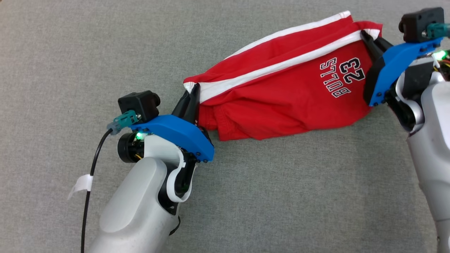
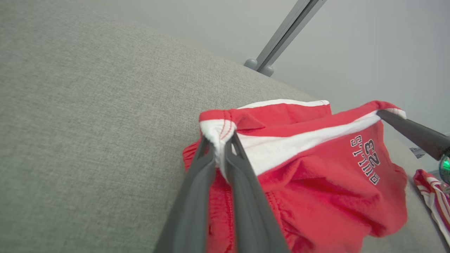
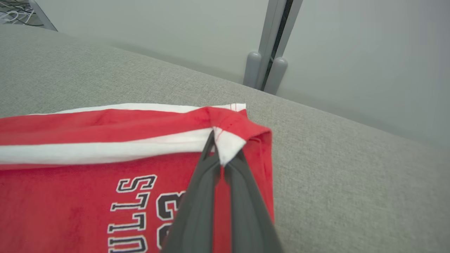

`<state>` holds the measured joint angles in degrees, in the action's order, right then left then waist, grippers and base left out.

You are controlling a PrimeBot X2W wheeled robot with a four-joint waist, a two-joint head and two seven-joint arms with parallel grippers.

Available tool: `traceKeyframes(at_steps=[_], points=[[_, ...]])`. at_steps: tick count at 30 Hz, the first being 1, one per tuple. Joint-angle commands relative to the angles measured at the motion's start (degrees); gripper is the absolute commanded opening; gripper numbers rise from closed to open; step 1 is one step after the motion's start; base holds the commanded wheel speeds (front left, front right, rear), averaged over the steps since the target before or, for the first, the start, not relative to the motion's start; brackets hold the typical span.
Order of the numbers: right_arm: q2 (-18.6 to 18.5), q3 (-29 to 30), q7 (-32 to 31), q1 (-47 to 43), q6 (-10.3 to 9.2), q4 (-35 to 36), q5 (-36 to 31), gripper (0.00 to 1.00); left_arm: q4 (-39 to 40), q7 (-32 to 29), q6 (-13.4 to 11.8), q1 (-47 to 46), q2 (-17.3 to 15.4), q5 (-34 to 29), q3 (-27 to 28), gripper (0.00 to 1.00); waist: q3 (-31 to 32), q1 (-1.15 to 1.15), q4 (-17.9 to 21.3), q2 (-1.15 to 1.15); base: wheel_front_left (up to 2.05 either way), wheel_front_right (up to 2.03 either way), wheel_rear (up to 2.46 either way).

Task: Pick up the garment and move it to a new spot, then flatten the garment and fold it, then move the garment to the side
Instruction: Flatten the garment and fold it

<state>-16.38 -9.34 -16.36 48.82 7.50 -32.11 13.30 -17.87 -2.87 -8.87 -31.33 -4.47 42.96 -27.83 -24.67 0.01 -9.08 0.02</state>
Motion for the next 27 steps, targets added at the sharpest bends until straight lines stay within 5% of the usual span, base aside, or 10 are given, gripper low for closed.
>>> traceKeyframes(at_steps=[1, 9, 11, 12, 13, 15, 16, 27], points=[[-0.43, -0.33, -0.01, 1.84, -0.01, -1.17, 0.53, 0.0, -0.06, -0.07, -0.26, -1.42, 0.2, 0.25, 0.01, 0.0, -0.34, -0.01, -0.39, -0.02, 0.0, 0.0, 0.0], [-1.21, -4.12, 1.08, 8.28, -0.01, -9.91, 0.9, 0.0, -1.49, -0.45, -1.08, -3.86, 0.83, 1.23, -1.08, 0.02, -1.16, -0.01, -1.73, -0.02, 0.0, 0.0, 0.0], [-0.96, -4.95, 1.49, 9.54, -0.01, -12.14, 1.67, 0.0, -1.83, -0.12, -1.21, -4.32, 0.95, 1.34, -1.28, 0.35, -1.27, -0.01, -1.91, -0.02, 0.0, 0.0, 0.0], [-1.04, -5.53, 1.61, 10.13, -0.01, -13.27, 1.69, 0.0, -2.03, 0.05, -1.35, -4.55, 1.0, 1.19, -1.37, 0.7, -1.3, -0.01, -2.06, -0.02, 0.0, 0.0, 0.0], [-1.19, -5.95, 2.12, 10.76, -0.01, -14.32, 1.88, 0.16, -2.31, 0.36, -1.89, -4.73, 1.03, 0.93, -1.25, 1.0, -1.31, -0.01, -2.23, -0.02, 0.0, 0.0, 0.0], [-1.36, -6.3, 3.56, 11.95, -0.01, -16.29, 1.99, 0.58, -2.84, 0.71, -1.93, -4.69, 1.09, 0.89, -1.67, 1.0, -1.28, -0.01, -2.53, -0.02, 0.0, 0.0, 0.0], [-1.23, -6.45, 4.63, 12.38, -0.01, -17.09, 2.2, 1.0, -3.05, 0.89, -1.87, -4.54, 1.13, 0.97, -1.82, 1.0, -1.22, -0.01, -2.69, -0.02, 0.0, 0.0, 0.0], [-1.21, -4.42, 14.24, 16.0, 0.0, -27.03, 1.89, 1.0, -0.36, 4.39, -2.28, -1.08, -0.99, -0.2, -1.61, 1.0, 0.44, -0.01, -4.0, -0.02, 0.0, 0.0, 0.0]])
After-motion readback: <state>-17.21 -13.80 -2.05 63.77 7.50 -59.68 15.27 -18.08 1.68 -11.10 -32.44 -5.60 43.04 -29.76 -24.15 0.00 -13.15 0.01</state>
